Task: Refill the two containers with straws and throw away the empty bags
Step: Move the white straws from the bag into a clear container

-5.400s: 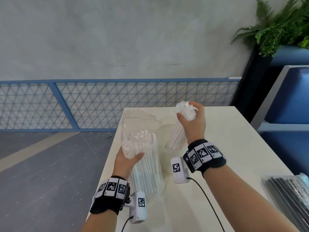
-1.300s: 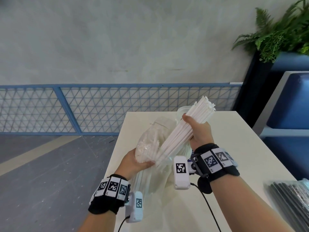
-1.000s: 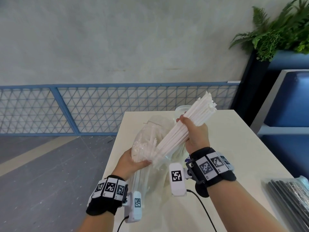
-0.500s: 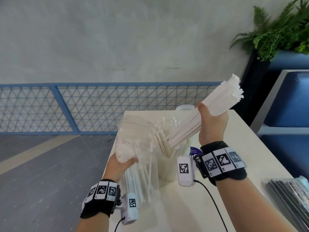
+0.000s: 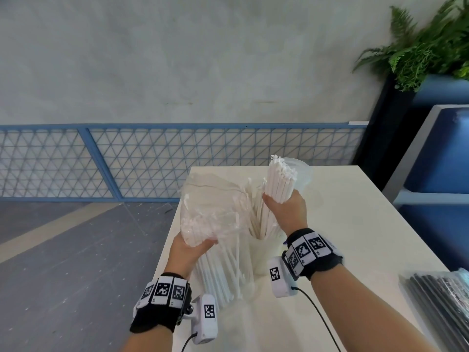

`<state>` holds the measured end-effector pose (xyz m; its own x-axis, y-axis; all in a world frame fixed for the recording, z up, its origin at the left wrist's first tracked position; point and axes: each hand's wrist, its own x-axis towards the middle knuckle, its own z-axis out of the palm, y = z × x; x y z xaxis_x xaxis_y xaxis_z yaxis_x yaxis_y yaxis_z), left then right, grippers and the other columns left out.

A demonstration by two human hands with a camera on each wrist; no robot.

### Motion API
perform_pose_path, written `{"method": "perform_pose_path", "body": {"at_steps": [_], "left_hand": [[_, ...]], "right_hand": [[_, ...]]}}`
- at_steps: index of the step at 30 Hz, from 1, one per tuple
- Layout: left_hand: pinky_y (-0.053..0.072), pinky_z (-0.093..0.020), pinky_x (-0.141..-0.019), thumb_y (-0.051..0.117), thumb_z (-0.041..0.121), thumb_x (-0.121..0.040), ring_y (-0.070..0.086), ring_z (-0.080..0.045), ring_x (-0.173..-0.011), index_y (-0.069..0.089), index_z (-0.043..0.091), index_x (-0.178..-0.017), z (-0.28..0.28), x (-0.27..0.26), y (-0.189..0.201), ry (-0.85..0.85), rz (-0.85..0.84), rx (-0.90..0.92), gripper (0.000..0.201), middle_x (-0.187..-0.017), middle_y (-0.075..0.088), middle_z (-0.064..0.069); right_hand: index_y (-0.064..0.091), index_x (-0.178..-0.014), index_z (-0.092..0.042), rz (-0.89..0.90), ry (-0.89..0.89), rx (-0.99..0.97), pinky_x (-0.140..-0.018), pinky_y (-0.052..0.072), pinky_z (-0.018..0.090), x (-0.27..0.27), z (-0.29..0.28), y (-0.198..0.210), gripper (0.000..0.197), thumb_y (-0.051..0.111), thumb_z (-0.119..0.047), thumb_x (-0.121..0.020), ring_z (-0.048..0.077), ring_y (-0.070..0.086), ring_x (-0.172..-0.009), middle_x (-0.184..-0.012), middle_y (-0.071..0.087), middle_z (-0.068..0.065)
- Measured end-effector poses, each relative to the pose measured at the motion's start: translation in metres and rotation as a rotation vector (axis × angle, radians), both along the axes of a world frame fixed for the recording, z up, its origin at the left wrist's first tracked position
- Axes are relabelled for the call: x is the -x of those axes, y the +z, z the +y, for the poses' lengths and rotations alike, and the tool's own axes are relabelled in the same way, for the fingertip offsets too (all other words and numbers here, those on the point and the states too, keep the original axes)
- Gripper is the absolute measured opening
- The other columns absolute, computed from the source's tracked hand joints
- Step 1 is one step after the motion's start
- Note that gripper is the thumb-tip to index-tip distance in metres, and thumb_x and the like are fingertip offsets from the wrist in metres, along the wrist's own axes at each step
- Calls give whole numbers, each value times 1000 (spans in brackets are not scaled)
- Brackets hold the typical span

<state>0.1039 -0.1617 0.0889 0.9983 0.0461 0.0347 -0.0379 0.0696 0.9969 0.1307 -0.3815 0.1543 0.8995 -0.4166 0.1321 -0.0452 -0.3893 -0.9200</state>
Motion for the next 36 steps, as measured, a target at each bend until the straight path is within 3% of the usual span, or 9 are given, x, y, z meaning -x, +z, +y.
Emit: {"method": "perform_pose_path", "body": {"at_steps": [5,8,12,15,17,20,25,29,36], "left_hand": [[50,-41,-92,83,35,-40,68,-24,-94,67,15,-93,-2,-1,1,1,-3,23,58,-88,74,-3],[51,-36,-87,82,29,-40,70,-12,-86,66,24,-88,0,-1,6,-9,-39,39,51,-82,75,4],[49,-30,-83,81,29,-37,69,-5,-79,63,24,-90,8,-2,5,21,-51,109,57,-78,75,9],[49,-30,-83,82,27,-39,69,-7,-79,64,21,-90,10,-5,1,13,-41,90,54,-77,75,7],[51,-25,-78,82,24,-42,70,-4,-77,65,19,-90,9,-7,0,-5,-44,68,51,-76,75,9],[54,-15,-70,81,21,-45,69,-2,-76,64,18,-91,8,-7,-2,-2,-56,55,50,-76,75,11],[54,-15,-70,76,11,-53,70,-2,-76,64,21,-89,9,-9,-4,14,-46,36,39,-76,75,12],[53,-19,-75,79,4,-59,70,-3,-78,66,21,-87,8,-9,-4,9,-45,8,35,-77,75,10],[50,-27,-82,80,-1,-62,69,0,-78,64,23,-90,11,-11,-3,6,-37,0,40,-77,75,13]], "right_hand": [[58,-99,-12,-65,75,145,-100,41,46,-1,1,-2,30,73,-23,-76,32,49,-113,-94,53,-4],[49,-123,-12,-142,28,66,-110,25,33,9,-6,-12,61,76,-29,-72,21,23,-131,-138,28,4],[22,-142,-15,-150,166,-29,-109,20,25,34,3,-33,108,75,-51,-55,8,15,-137,-150,13,9],[8,-145,-9,-152,177,160,-104,15,6,30,12,-40,125,88,-31,-51,10,9,-138,-152,3,13],[6,-145,-7,-206,143,191,-101,8,-3,19,14,-36,124,88,-22,-53,6,5,-135,-152,3,16],[8,-145,-8,-188,129,251,-110,16,18,2,18,-31,122,87,-26,-55,21,6,-142,-153,11,14],[34,-137,-10,-14,98,221,-96,41,36,-13,19,-39,84,79,-15,-66,32,48,-116,-123,54,13],[48,-127,-3,-6,11,202,-95,42,35,-14,12,-36,56,69,-10,-77,33,54,-110,-116,59,17],[54,-120,-4,-199,-30,154,-91,47,41,-14,-1,-11,46,66,-8,-76,31,58,-103,-109,63,15]]}}
